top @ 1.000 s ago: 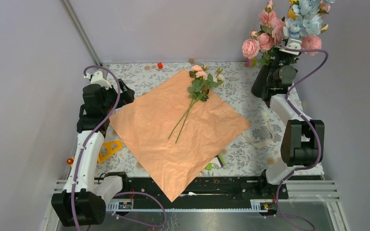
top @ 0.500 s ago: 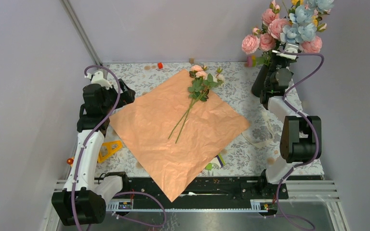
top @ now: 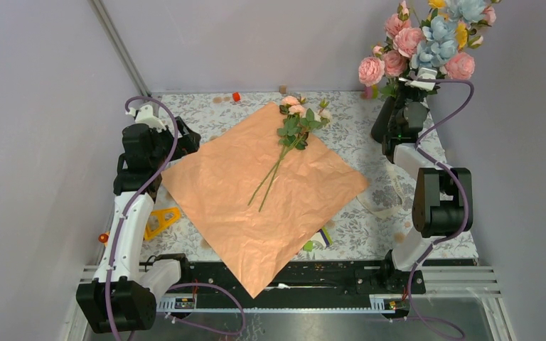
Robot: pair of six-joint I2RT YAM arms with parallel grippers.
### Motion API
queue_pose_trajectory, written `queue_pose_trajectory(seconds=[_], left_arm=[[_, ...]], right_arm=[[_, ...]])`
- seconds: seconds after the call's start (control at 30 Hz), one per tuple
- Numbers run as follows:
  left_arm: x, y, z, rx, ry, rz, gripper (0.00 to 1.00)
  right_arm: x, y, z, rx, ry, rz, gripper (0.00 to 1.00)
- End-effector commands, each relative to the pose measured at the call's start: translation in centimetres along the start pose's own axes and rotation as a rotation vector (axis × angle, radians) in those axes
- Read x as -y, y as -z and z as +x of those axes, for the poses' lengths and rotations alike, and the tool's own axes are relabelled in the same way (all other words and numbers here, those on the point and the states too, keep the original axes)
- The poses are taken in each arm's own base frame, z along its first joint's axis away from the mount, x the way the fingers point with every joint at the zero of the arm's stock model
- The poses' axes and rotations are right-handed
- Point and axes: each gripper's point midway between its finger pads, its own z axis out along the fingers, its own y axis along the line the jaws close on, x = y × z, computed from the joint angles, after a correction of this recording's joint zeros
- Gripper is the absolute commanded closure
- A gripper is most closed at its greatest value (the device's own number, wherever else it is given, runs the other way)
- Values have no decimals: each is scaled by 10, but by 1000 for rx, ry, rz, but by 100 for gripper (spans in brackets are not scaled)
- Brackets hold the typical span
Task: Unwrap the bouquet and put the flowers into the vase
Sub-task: Insert the fake flower into the vase.
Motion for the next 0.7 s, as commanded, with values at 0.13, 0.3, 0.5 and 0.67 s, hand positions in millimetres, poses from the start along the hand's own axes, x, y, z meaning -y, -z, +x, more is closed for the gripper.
queue_pose_trajectory(seconds=[0.13,0.3,0.5,0.67], left_arm=[[9,4,-18,73,-16,44,1],[10,4,-18,76,-15,50,1],[11,5,-19,79,-16,51,1],[11,6,-19,80,-18,54,1]], right_arm=[[1,15,48,-114,5,11,100],[-3,17,60,-145,17,-7,100],[-5,16,72,-177,29,-11,100],[-5,15,80,-200,42,-6,100]])
